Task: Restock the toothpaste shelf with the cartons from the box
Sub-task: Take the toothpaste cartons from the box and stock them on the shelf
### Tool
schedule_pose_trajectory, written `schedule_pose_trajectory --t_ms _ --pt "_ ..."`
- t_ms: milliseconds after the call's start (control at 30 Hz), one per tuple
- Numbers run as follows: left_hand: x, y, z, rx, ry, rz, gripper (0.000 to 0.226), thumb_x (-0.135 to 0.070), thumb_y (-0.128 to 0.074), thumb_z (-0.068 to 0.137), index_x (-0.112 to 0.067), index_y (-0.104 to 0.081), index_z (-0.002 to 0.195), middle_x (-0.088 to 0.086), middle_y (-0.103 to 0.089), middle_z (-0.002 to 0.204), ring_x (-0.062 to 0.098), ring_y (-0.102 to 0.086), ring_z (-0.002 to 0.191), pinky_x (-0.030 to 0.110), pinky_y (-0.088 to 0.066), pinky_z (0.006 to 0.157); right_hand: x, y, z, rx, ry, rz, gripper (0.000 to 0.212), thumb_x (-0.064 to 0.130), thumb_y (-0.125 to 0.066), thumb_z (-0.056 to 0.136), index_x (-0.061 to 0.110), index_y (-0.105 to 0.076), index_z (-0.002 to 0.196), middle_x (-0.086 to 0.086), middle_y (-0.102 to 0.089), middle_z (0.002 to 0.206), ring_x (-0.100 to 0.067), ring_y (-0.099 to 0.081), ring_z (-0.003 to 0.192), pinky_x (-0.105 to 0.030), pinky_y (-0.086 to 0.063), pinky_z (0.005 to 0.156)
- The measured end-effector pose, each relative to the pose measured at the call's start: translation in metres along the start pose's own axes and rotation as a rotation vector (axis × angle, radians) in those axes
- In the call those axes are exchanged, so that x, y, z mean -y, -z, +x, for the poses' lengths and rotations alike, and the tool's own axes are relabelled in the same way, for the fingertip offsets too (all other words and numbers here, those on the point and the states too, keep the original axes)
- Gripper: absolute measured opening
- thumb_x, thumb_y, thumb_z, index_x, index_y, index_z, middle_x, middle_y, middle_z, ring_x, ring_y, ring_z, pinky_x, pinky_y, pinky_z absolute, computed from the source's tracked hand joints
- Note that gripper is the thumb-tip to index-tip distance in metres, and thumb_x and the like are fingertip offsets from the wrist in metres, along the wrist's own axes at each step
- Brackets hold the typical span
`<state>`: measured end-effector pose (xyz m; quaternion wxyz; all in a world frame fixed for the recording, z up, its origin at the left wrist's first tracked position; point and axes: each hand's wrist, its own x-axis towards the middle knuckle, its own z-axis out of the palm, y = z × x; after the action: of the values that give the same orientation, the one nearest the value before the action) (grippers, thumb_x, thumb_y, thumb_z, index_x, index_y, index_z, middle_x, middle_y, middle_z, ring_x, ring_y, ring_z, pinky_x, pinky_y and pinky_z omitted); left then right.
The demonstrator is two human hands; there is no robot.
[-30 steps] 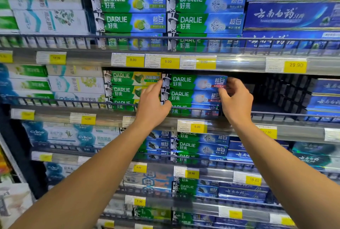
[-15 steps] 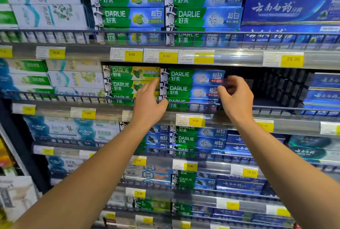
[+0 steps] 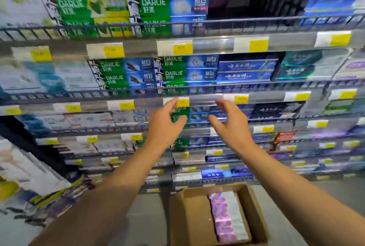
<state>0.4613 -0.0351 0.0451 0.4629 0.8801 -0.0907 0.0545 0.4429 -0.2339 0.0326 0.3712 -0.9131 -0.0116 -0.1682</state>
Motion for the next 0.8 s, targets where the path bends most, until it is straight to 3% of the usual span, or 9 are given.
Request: schedule_pose_trajectory --t_ms 233,333,433,600,700,800 --pt "0.061 -0.075 -0.054 0.299 0.130 0.004 0.060 -0.029 -0.064 0.090 -0.022 -0.039 0.144 -0.003 -0.047 0.144 0.014 -0.048 0.128 0.038 -0.045 0.101 -0.073 -0.032 -0.082 0.161 -0.193 -0.104 0.051 0.029 -0.067 0.086 0.005 -0.054 0.128 -0.013 -0.060 0.124 -0.029 -0.056 0.116 -0.036 -0.042 0.097" --pt "0.076 -0.110 -0.073 0.387 0.232 0.047 0.065 -0.035 -0.067 0.085 -0.019 -0.042 0.143 0.000 -0.050 0.142 0.022 -0.055 0.122 0.042 -0.045 0.100 -0.108 -0.036 -0.111 0.228 -0.238 -0.159 0.050 0.028 -0.068 0.084 0.004 -0.056 0.126 -0.015 -0.061 0.121 -0.031 -0.056 0.113 -0.035 -0.042 0.095" --pt "0.089 -0.149 -0.093 0.412 0.325 0.077 0.072 -0.046 -0.066 0.075 -0.015 -0.048 0.138 0.005 -0.056 0.136 0.021 -0.053 0.125 0.038 -0.042 0.104 -0.152 -0.035 -0.138 0.325 -0.240 -0.244 0.052 0.033 -0.067 0.083 0.011 -0.055 0.128 -0.012 -0.060 0.121 -0.031 -0.058 0.108 -0.039 -0.048 0.093" --pt "0.092 -0.218 -0.115 0.448 0.400 0.241 0.057 -0.034 -0.063 0.080 -0.027 -0.050 0.135 0.002 -0.064 0.123 0.021 -0.057 0.116 0.033 -0.045 0.097 -0.236 -0.033 -0.163 0.447 -0.241 -0.233 0.040 0.028 -0.066 0.083 0.011 -0.058 0.118 -0.015 -0.063 0.111 -0.034 -0.059 0.103 -0.039 -0.046 0.091" --pt "0.096 -0.272 -0.126 0.430 0.458 0.281 0.059 -0.053 -0.058 0.073 -0.035 -0.051 0.129 -0.005 -0.066 0.113 0.017 -0.060 0.109 0.038 -0.042 0.100 -0.292 -0.026 -0.171 0.541 -0.291 -0.203 0.043 0.026 -0.068 0.083 0.009 -0.058 0.121 -0.015 -0.061 0.118 -0.033 -0.058 0.107 -0.033 -0.043 0.089" --pt "0.113 -0.331 -0.138 0.423 0.543 0.277 0.069 -0.062 -0.053 0.066 -0.038 -0.039 0.129 -0.005 -0.059 0.122 0.019 -0.057 0.113 0.043 -0.045 0.099 -0.350 -0.020 -0.178 0.632 -0.325 -0.208 0.050 0.028 -0.068 0.084 0.012 -0.054 0.129 -0.012 -0.057 0.126 -0.030 -0.054 0.116 -0.032 -0.042 0.094"
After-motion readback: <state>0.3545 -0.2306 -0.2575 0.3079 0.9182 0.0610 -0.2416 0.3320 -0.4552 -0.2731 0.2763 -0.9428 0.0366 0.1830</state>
